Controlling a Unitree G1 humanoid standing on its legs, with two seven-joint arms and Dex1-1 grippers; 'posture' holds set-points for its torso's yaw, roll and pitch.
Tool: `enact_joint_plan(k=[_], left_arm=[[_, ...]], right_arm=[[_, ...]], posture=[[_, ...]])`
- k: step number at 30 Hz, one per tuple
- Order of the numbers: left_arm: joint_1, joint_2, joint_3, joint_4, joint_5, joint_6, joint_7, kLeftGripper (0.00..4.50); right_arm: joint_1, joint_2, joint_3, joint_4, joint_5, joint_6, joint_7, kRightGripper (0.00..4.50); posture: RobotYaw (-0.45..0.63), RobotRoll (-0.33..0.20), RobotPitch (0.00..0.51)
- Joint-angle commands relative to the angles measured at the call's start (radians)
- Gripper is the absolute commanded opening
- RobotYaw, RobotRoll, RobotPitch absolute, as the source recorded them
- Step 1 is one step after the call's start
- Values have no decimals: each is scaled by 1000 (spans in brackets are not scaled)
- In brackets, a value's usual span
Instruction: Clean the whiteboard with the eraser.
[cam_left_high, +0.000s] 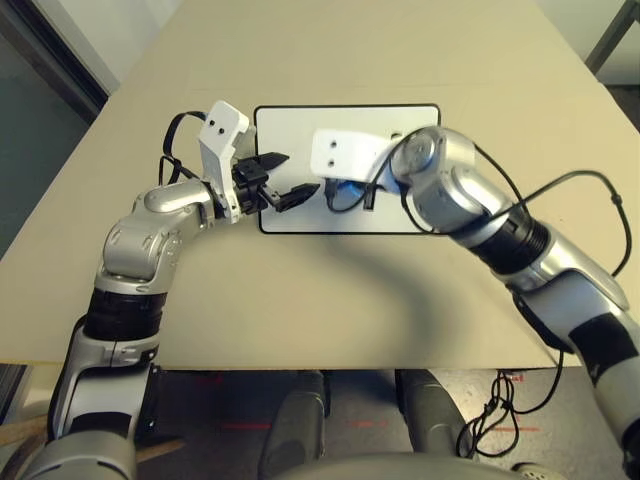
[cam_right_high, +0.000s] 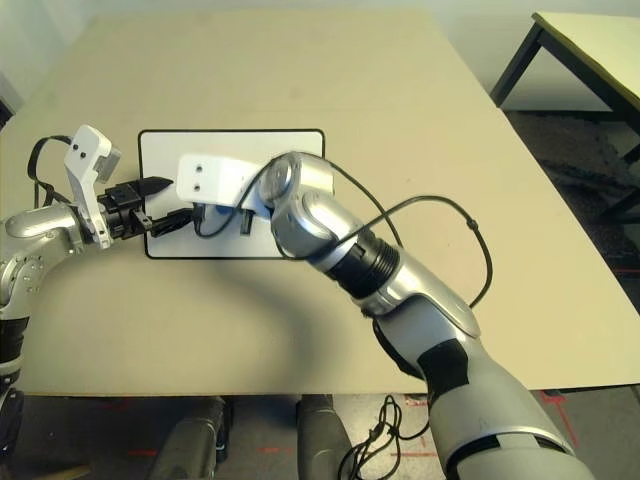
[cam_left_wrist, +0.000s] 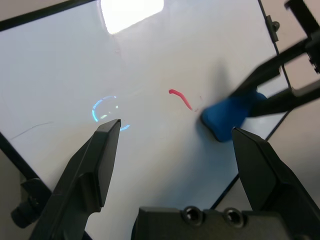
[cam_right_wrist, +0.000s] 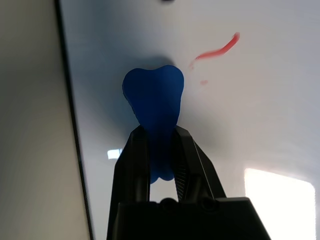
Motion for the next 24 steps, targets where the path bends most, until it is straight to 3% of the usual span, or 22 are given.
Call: enact_joint_plan(k=[1, 7, 18, 24], left_arm=[[12, -3, -6, -7, -1, 7, 0, 4500], [9, -6, -8, -2, 2, 2, -1, 4500], [18, -9, -5, -10, 0, 4, 3, 4500], [19, -11, -6, -9, 1, 4, 5, 4500]], right_arm=[[-29, 29, -18, 51, 1, -5, -27, 568], [-101, 84, -85, 176, 11, -45, -88, 568], [-43, 34, -5, 64, -1, -5, 3, 567], [-86, 70, -23, 116, 4, -23, -19, 567]], posture=[[9, 0, 192], [9, 0, 190], [12, 0, 190], [12, 0, 189]])
